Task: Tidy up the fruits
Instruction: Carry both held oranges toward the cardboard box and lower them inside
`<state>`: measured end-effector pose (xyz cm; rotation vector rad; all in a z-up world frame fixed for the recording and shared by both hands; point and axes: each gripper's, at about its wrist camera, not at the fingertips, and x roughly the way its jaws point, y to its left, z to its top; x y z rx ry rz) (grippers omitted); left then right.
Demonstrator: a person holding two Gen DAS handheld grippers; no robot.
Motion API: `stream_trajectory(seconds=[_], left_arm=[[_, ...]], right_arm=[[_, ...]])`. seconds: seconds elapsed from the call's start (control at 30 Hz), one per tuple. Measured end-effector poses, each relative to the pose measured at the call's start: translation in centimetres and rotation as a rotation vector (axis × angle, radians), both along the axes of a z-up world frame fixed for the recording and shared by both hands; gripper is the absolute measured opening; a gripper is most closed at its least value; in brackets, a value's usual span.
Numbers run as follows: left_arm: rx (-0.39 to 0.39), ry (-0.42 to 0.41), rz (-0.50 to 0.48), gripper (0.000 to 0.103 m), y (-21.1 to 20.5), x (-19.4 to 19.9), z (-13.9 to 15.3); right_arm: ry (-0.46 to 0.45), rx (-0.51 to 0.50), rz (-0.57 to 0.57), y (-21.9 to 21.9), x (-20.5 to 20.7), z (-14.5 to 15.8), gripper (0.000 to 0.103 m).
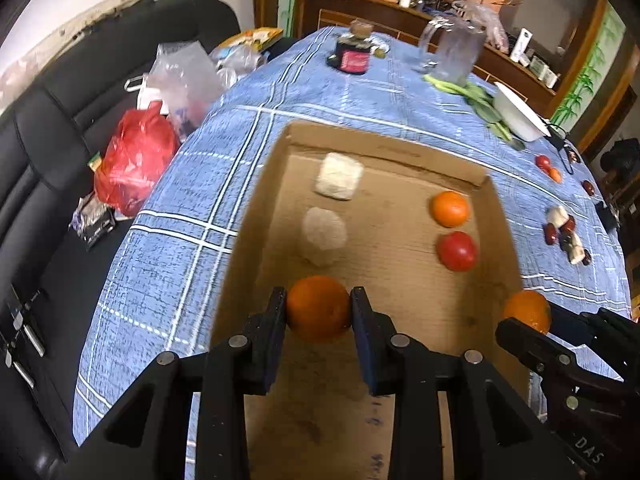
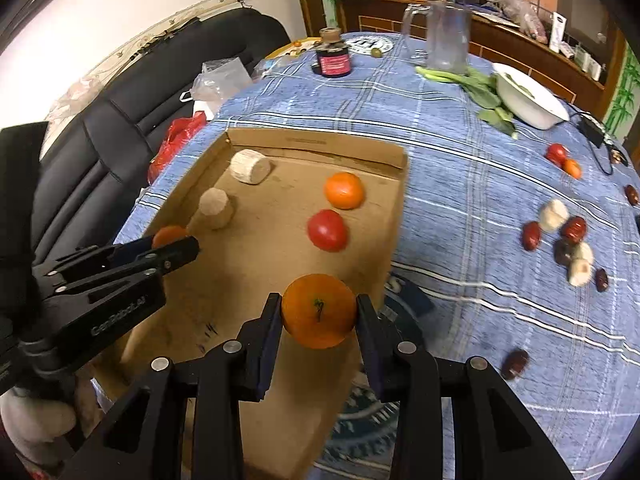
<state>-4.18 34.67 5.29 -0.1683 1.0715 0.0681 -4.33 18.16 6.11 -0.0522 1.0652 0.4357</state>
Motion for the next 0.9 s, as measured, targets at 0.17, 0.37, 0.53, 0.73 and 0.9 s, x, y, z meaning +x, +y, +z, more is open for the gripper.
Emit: stream_trajectory(seconds=[0.17,0.37,0.53,0.73,0.9], left_arm=[[-0.019,0.036,-0.014,0.031,0.7,1.1,-1.2],[-0.014,0.055,-0.035,0.031,0.6,2.2,-2.0],[0.006,0.059,-0.042,0.032,0.5,2.9,-2.2],[-0.016,0.060,-0.035,0.039,0.5,3.0,-2.1],[-0.069,0.045,0.003,0.041,1.4,2.3,-0.7]], right_arm=[[0.017,-0.031,0.021,2.0,1.0,-1.3,0.040],[0.045,-0.057,0.022,3.1,2.1,-2.9,0.040],[0.086,-0.043,-0.002,2.9,3.0,-4.2,0.040],[0.075,-0.051,0.005,3.3,3.3,-4.4,0.041],[0.077,-0.047,0.013,3.1,3.2,-4.1,0.050]])
